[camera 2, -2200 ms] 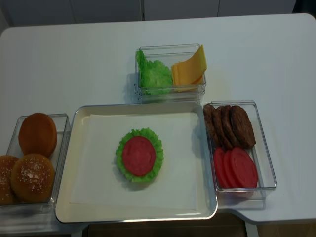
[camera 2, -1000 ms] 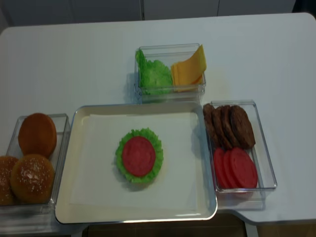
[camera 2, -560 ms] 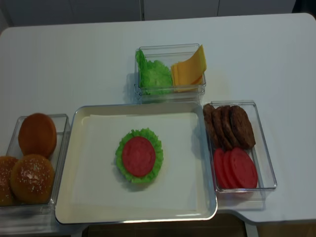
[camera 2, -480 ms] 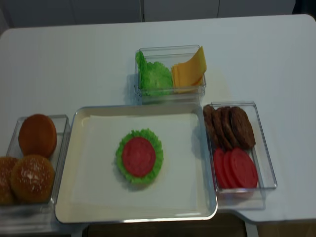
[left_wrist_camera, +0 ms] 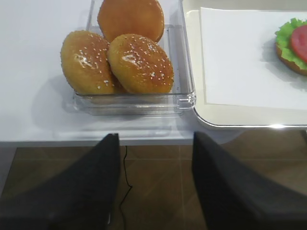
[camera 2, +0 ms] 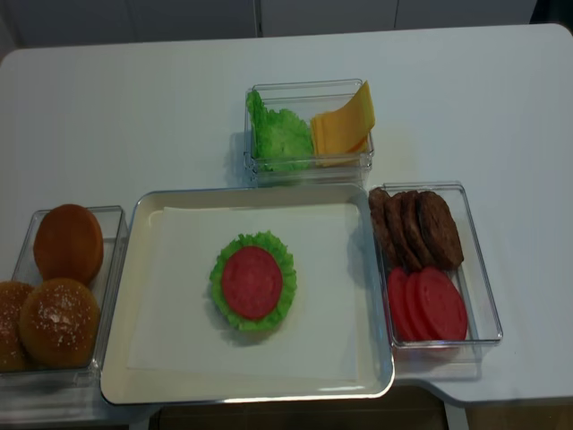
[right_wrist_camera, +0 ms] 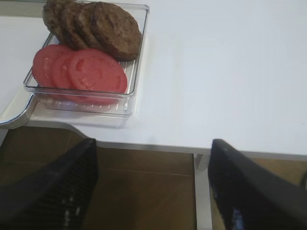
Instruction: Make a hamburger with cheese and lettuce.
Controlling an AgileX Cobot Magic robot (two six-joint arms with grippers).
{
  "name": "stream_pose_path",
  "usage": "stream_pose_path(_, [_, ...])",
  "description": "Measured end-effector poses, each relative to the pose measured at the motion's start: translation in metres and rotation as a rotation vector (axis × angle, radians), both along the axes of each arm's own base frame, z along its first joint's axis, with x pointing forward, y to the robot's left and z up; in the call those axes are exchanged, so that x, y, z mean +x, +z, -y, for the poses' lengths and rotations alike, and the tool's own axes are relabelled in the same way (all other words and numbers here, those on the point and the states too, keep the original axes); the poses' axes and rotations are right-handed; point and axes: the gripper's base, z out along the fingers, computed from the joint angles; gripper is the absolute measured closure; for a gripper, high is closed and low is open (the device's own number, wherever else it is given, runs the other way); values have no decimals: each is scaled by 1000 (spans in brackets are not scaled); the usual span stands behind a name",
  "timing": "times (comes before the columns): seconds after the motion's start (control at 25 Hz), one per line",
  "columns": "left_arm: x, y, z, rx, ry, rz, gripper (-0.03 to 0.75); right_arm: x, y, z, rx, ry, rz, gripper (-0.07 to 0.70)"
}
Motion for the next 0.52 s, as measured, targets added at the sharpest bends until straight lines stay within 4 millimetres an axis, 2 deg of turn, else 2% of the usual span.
stream_pose_path(0.52, [0, 0, 0, 0, 0, 0, 354, 0, 0, 0, 2, 1, 0, 90])
